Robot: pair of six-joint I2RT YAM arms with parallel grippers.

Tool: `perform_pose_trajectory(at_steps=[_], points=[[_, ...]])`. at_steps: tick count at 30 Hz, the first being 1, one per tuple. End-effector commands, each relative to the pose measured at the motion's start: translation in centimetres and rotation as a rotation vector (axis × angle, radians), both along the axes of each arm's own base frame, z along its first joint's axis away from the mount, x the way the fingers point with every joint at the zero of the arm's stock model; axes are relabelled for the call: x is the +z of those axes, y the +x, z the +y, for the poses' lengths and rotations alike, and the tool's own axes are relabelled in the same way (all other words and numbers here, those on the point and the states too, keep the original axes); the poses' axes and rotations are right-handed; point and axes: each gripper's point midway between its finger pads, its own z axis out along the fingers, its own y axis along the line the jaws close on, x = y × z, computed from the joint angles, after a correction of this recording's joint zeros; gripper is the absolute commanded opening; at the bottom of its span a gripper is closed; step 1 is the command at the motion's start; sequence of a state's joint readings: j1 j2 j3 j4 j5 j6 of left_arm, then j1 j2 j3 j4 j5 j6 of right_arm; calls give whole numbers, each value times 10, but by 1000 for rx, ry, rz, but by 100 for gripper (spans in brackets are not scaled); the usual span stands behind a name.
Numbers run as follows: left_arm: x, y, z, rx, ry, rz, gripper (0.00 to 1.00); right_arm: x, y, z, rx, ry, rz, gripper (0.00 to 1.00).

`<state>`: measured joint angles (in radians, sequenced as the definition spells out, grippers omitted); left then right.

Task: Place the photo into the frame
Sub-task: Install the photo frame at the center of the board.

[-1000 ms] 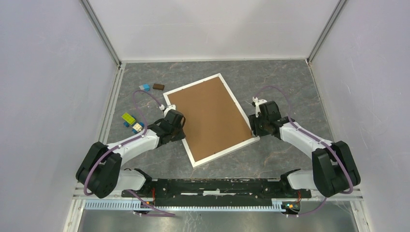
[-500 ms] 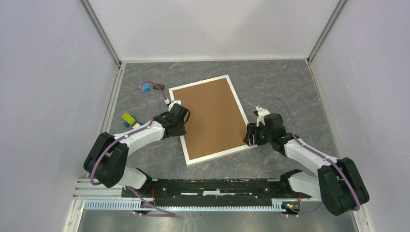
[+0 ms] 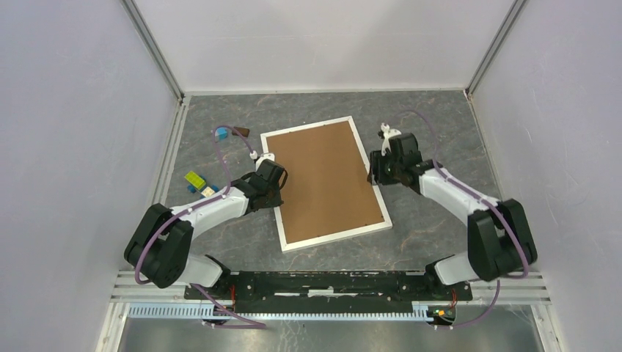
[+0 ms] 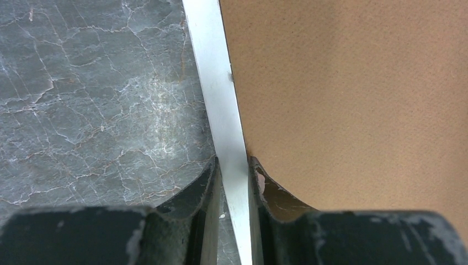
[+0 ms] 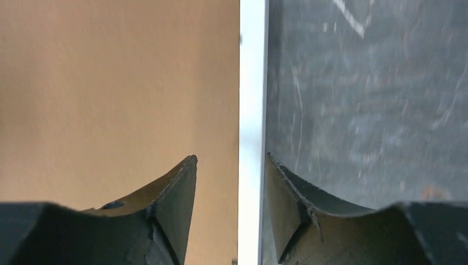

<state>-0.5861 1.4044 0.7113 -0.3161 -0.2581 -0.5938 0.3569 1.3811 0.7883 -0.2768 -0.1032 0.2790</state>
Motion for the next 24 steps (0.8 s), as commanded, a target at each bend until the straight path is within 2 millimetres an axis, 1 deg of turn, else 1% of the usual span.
perform_pose_trajectory(at_steps=[1,3,5,6,11,15,18,20,24], points=[[-18,-12,-13,-81,-14,67,2,15,52,12,-12,2,-69,50],[-17,-13,-12,-81,-18,61,2,14,67,15,-8,-8,-70,38],[-16,-13,-12,-82,-22,54,2,14,82,17,-6,-26,-77,34],[-16,-13,-12,-81,-23,51,2,17,89,17,-11,-35,-88,33],[-17,-13,-12,-80,-23,55,2,14,112,15,-21,-72,-97,32],[-17,-12,-13,-82,-25,54,2,5,118,13,-34,-77,-65,31],[-17,-12,-13,-86,-27,53,2,-3,116,13,-34,-83,-48,31],[-17,-13,-13,-86,-27,54,2,-9,114,9,-43,-96,-37,30],[-17,-12,-13,-84,-28,53,2,-10,114,9,-50,-88,-35,29]])
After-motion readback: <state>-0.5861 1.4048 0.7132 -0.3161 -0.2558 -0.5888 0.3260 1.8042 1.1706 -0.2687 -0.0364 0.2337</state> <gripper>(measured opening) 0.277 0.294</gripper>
